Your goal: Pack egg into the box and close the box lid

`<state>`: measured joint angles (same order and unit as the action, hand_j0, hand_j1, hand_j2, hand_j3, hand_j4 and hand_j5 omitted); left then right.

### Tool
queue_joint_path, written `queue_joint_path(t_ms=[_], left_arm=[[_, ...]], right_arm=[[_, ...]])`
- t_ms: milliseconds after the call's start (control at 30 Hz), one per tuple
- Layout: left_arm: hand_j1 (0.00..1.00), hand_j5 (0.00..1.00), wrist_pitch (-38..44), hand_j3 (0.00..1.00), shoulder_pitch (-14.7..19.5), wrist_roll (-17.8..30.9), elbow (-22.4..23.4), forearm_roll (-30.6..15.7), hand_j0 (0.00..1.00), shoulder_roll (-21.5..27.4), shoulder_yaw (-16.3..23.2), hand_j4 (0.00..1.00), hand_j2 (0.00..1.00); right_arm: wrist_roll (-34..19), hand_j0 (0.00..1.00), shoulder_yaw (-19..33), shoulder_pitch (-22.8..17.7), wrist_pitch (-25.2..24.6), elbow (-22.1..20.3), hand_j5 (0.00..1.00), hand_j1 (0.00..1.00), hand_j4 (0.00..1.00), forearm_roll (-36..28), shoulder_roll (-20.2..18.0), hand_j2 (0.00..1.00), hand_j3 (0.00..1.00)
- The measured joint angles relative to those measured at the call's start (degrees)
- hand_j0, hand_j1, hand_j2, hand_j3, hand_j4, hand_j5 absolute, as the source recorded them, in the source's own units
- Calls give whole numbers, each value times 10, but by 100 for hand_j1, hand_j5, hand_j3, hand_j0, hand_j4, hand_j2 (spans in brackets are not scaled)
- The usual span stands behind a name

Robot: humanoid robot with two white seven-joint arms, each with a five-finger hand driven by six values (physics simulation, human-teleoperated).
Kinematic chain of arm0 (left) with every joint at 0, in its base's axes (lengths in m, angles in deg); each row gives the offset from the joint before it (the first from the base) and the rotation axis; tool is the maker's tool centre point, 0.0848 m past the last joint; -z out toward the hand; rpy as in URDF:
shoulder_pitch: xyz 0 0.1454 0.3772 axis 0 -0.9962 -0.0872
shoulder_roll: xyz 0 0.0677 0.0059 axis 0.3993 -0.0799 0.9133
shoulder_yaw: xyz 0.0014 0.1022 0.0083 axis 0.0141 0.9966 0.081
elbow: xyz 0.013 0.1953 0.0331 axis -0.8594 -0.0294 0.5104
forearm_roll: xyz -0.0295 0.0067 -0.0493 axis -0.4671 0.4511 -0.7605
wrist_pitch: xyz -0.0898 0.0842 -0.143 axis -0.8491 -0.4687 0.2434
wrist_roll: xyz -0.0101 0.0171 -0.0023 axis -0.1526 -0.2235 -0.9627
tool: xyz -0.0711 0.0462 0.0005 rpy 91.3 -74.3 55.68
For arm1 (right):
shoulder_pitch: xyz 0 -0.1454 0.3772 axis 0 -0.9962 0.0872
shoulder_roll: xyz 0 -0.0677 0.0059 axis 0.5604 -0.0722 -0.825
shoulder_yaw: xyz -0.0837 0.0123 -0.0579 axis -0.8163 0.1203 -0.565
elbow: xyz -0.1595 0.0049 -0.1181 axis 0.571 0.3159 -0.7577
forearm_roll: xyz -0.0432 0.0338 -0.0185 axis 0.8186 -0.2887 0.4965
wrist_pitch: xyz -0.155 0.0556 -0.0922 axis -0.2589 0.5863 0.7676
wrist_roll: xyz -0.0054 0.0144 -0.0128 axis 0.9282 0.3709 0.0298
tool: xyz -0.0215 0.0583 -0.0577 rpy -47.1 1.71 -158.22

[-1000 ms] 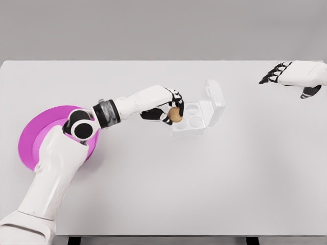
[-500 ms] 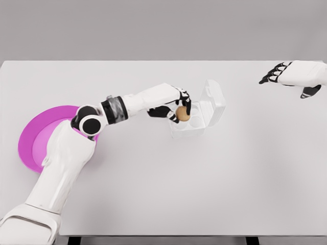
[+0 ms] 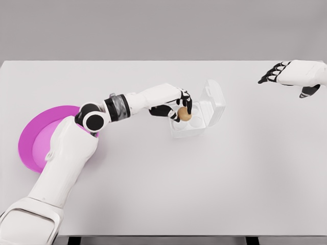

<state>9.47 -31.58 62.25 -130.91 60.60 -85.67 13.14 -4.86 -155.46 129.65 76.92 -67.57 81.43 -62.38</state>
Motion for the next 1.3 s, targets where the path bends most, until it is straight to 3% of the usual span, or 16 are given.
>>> queue_joint_path(t_ms=[367, 633, 1033, 1300], left_arm=[[53, 53, 0, 53, 4, 0, 14, 0, 53, 0, -1, 53, 53], [74, 74, 0, 74, 6, 0, 17, -1, 74, 0, -1, 74, 74], [99, 99, 0, 99, 10, 0, 16, -5, 99, 6, -10, 99, 99], [100, 100, 0, 100, 10, 0, 9, -32, 100, 46, -13, 100, 100]], right_arm=[[0, 100, 0, 0, 0, -1, 100, 100, 100, 0, -2, 100, 100], [0, 100, 0, 0, 0, -1, 100, 100, 100, 0, -3, 100, 100], [0, 100, 0, 0, 0, 0, 100, 100, 100, 0, -4, 100, 100], [0, 100, 0, 0, 0, -1, 100, 100, 100, 0, -4, 100, 100]])
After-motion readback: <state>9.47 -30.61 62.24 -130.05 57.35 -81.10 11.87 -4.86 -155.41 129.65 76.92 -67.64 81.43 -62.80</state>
